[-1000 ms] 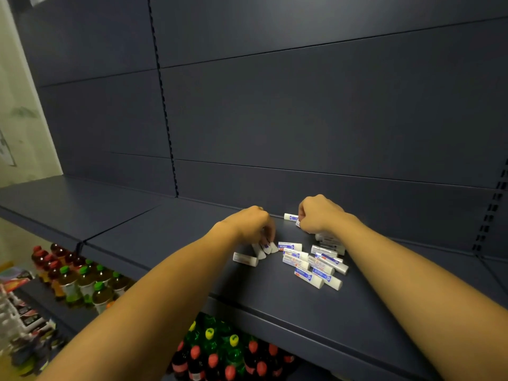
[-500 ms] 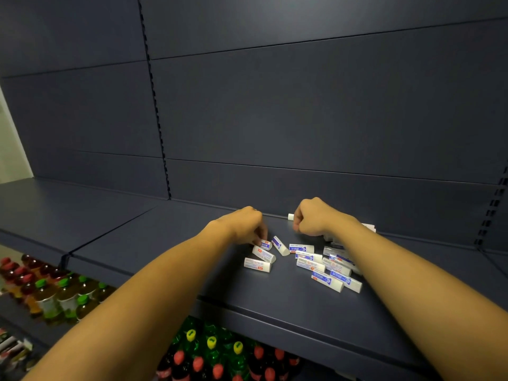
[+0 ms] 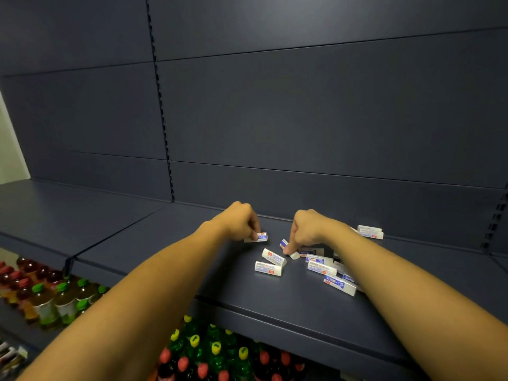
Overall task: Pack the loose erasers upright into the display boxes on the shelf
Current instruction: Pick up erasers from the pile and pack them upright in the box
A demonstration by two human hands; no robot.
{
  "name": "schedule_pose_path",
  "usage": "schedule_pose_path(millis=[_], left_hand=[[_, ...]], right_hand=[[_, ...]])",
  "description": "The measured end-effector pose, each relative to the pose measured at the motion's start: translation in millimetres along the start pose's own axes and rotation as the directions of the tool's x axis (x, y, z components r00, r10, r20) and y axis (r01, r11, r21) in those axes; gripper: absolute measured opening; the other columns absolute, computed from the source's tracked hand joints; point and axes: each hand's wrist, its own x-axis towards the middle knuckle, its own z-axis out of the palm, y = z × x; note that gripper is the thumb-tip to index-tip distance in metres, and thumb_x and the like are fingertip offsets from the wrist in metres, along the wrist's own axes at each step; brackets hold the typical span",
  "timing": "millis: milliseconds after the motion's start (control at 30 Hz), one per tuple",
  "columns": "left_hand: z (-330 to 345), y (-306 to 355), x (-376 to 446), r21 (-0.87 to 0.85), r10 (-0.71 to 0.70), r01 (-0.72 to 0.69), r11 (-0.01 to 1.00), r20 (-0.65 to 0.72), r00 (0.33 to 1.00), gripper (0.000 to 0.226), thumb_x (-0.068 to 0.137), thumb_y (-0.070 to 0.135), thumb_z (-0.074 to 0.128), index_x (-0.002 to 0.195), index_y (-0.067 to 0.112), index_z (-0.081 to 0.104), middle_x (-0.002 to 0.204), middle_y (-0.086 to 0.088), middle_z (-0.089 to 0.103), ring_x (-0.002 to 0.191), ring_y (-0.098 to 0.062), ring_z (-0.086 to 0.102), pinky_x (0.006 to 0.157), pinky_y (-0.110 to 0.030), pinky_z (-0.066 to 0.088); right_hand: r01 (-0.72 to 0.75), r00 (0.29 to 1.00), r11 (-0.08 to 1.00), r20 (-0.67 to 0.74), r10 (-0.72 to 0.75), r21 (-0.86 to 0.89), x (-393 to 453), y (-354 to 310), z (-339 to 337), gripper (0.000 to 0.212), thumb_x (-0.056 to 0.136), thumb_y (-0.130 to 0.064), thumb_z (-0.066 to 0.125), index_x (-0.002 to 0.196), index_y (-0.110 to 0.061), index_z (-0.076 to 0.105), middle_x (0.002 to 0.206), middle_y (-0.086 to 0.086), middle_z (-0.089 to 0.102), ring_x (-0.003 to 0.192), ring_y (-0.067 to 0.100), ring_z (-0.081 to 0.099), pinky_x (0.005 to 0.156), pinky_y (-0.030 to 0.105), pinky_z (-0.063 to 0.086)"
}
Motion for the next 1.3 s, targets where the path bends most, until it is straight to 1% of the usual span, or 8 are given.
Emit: schedule_pose_path(millis=[300, 433, 567, 667, 767, 900, 1067, 1300], left_hand=[[-10.5, -7.8, -4.2, -0.022, -0.044, 0.043, 0.999, -0.021, 0.999, 0.01, 0.084, 0.013, 0.078, 0.094, 0.016, 0.079, 0.099, -0.003, 0.075, 0.086, -0.012, 0.063, 0.074, -0.023, 0.049], [-15.1, -9.0, -5.3, -0.045, -0.049, 0.048, 0.998, -0.03, 0.998, 0.009, 0.085, 0.014, 0.077, 0.094, 0.016, 0.079, 0.1, -0.003, 0.075, 0.089, -0.012, 0.063, 0.075, -0.023, 0.047], [-20.0, -5.7, -2.3, -0.09, -0.057, 0.051, 0.995, -0.055, 0.997, 0.007, 0.084, 0.015, 0.078, 0.09, 0.018, 0.079, 0.093, 0.001, 0.073, 0.088, -0.01, 0.062, 0.078, -0.023, 0.045], [-23.4, 0.3, 3.0, -0.132, -0.044, 0.035, 0.991, -0.067, 0.997, 0.007, 0.082, 0.017, 0.081, 0.088, 0.02, 0.079, 0.087, 0.004, 0.073, 0.086, -0.008, 0.063, 0.076, -0.021, 0.044], [-26.3, 12.1, 11.6, -0.149, -0.002, -0.009, 0.989, -0.072, 0.997, 0.008, 0.081, 0.018, 0.082, 0.088, 0.02, 0.08, 0.082, 0.007, 0.072, 0.085, -0.006, 0.063, 0.076, -0.02, 0.044], [-26.6, 36.2, 24.7, -0.154, 0.087, -0.095, 0.983, -0.056, 0.995, 0.008, 0.08, 0.018, 0.082, 0.088, 0.019, 0.081, 0.081, 0.007, 0.073, 0.083, -0.006, 0.064, 0.076, -0.02, 0.046], [-17.7, 75.3, 36.6, -0.174, 0.212, -0.213, 0.962, -0.024, 0.977, 0.006, 0.081, 0.014, 0.081, 0.086, 0.017, 0.081, 0.075, 0.011, 0.071, 0.079, -0.003, 0.064, 0.074, -0.02, 0.046], [3.3, 133.1, 37.9, -0.198, 0.332, -0.322, 0.926, 0.018, 0.943, 0.005, 0.083, 0.013, 0.08, 0.088, 0.012, 0.081, 0.079, 0.006, 0.071, 0.082, -0.011, 0.067, 0.074, -0.024, 0.054]], right_hand=[[-0.028, 0.999, 0.999, -0.015, 0.028, 0.023, 5.3, -9.6, 7.0, 0.026, 0.071, -0.03, 0.089, 0.087, -0.012, 0.08, 0.095, 0.004, 0.075, 0.094, 0.021, 0.069, 0.087, 0.039, 0.059], [-0.045, 0.997, 0.991, -0.051, 0.052, 0.126, 3.3, -9.3, 1.0, 0.016, 0.076, -0.02, 0.085, 0.09, -0.014, 0.081, 0.097, 0.003, 0.075, 0.099, 0.021, 0.067, 0.09, 0.037, 0.057], [-0.05, 0.99, 0.96, -0.111, 0.083, 0.275, -8.0, -5.7, -10.3, 0.015, 0.077, -0.017, 0.085, 0.091, -0.016, 0.082, 0.097, 0.002, 0.075, 0.094, 0.017, 0.064, 0.081, 0.031, 0.05], [-0.064, 0.976, 0.906, -0.163, 0.144, 0.418, -14.7, 2.8, -17.1, 0.013, 0.076, -0.014, 0.085, 0.088, -0.019, 0.082, 0.091, 0.0, 0.073, 0.08, 0.013, 0.059, 0.069, 0.026, 0.046], [-0.104, 0.952, 0.848, -0.195, 0.236, 0.52, -22.6, 14.9, -22.3, 0.011, 0.074, -0.014, 0.086, 0.077, -0.024, 0.082, 0.091, 0.003, 0.074, 0.07, 0.015, 0.052, 0.063, 0.028, 0.045], [-0.145, 0.923, 0.817, -0.221, 0.315, 0.558, -41.8, 34.9, -28.9, 0.011, 0.075, -0.014, 0.086, 0.081, -0.022, 0.082, 0.088, 0.0, 0.074, 0.07, 0.015, 0.052, 0.061, 0.028, 0.045], [-0.215, 0.873, 0.76, -0.228, 0.431, 0.614, -71.7, 61.7, -28.7, 0.011, 0.073, -0.012, 0.088, 0.081, -0.017, 0.082, 0.091, 0.002, 0.075, 0.089, 0.019, 0.063, 0.069, 0.03, 0.051], [-0.292, 0.792, 0.716, -0.26, 0.552, 0.634, -131.2, 95.1, -29.7, 0.012, 0.069, -0.014, 0.089, 0.077, -0.016, 0.081, 0.075, 0.002, 0.071, 0.061, 0.016, 0.048, 0.051, 0.025, 0.038]])
